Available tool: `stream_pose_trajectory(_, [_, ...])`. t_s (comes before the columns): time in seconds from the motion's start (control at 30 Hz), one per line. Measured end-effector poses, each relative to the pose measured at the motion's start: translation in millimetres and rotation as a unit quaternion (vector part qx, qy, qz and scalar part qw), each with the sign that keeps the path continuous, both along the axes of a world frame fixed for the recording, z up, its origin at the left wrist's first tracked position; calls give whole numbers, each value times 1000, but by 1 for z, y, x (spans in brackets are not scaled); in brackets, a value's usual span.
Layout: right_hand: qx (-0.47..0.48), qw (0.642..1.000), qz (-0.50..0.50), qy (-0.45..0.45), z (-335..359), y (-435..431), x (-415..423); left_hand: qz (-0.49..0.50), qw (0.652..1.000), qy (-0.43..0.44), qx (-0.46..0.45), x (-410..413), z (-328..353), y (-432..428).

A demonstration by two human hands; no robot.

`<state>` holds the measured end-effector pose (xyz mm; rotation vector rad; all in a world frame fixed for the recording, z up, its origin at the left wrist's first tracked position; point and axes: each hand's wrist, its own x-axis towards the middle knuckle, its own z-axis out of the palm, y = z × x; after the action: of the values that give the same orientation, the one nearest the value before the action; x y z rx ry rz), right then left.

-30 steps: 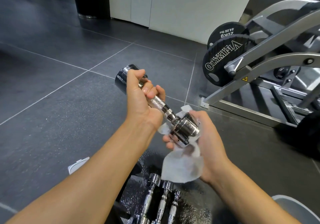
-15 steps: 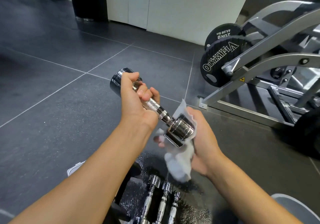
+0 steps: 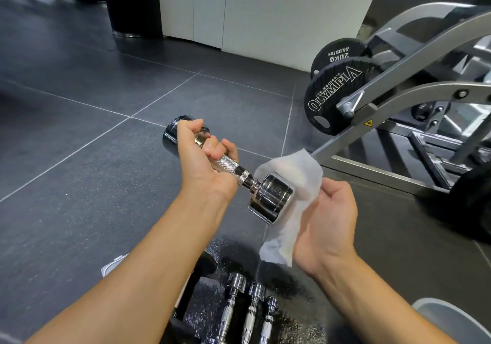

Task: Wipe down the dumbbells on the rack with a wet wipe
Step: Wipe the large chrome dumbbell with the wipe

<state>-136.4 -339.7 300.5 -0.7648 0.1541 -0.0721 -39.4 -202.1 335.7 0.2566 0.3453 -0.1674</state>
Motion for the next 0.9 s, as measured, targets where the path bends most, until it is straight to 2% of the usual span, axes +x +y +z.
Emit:
stream_pose_trajectory(0.03, [-20,1000,-5,-18,-3,1,0,0,1000,2,-1,1,0,0])
stream_pose_trajectory(0.1, [-140,989,-32,-48,-7,1,-2,6,1000,6,-4,2,1,1])
stream_pose_trajectory(0.17, [-307,946,-44,-88,-8,1,-5,12,1000,7,-4,1,2,2])
stream_pose_trajectory(0.2, [-359,927,-57,-98,-10,0,-5,13,1000,5,-2,1,2,2])
stream_pose_trajectory(0.27, [-394,904,-95,-138,-6,1,-3,15,1000,1,0,1,2,3])
stream_pose_trajectory(0.33, [-388,895,-133,-173,-7,3,-1,15,1000,-2,1,1,2,5])
stream_pose_trajectory(0.4, [-383,898,-177,-126,-8,3,3,11,1000,-2,4,1,1,5])
stream_pose_trajectory(0.47, [-461,858,-212,-76,-10,2,4,12,1000,0,9,0,0,4])
stream_pose_trajectory(0.57, [-552,795,-242,-74,-17,2,2,8,1000,1,11,-1,-1,4])
stream_pose_trajectory(0.63, [-591,761,-243,-109,-18,6,-2,6,1000,4,4,-1,0,3])
stream_pose_trajectory(0.7, [-603,745,-221,-182,-21,9,-6,7,1000,6,-5,0,0,3])
stream_pose_trajectory(0.83, [-668,644,-168,-333,-24,7,-10,-3,1000,-4,-6,1,0,3])
stream_pose_trajectory(0.9, [-679,621,-142,-364,-21,2,-10,-4,1000,-3,-5,1,-1,4])
